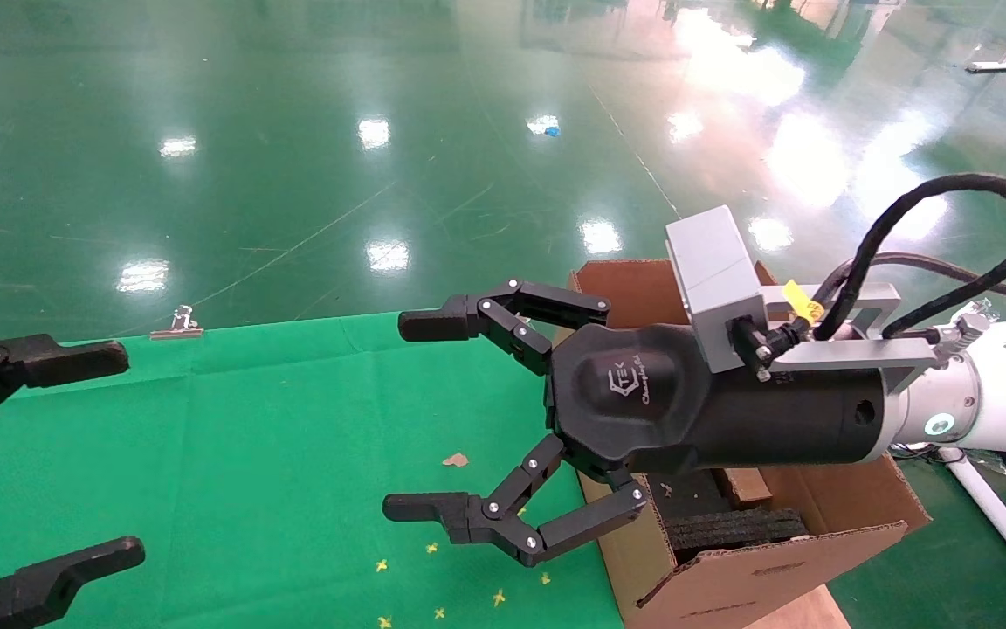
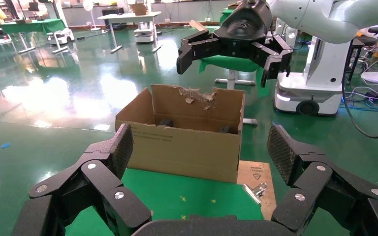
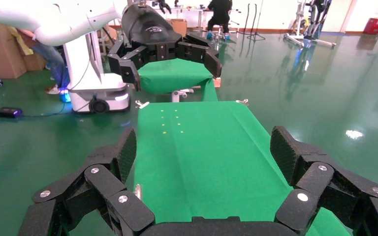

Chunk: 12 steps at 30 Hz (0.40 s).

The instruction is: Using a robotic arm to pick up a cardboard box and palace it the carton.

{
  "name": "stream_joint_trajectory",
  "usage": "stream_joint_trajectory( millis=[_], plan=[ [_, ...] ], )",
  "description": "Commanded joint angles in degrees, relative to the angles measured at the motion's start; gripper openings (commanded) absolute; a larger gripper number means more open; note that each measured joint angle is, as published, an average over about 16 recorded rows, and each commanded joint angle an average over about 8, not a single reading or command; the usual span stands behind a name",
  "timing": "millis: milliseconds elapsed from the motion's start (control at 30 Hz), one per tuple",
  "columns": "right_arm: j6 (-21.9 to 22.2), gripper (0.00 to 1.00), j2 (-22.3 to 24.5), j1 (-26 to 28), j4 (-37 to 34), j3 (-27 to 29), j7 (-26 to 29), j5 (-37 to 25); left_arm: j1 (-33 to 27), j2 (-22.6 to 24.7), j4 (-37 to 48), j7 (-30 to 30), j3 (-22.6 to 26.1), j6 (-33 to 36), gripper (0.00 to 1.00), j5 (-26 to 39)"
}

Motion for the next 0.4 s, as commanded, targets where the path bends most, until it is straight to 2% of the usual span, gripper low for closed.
stream_joint_trajectory(
  millis=[33, 400],
  plan=[
    [0.00, 1.00, 0.00, 0.00, 0.00, 0.00, 0.00, 0.00, 0.00, 0.00, 0.00, 0.00, 0.00, 0.00, 1.00, 0.00],
    [0.00, 1.00, 0.00, 0.00, 0.00, 0.00, 0.00, 0.00, 0.00, 0.00, 0.00, 0.00, 0.00, 0.00, 1.00, 0.00]
  ],
)
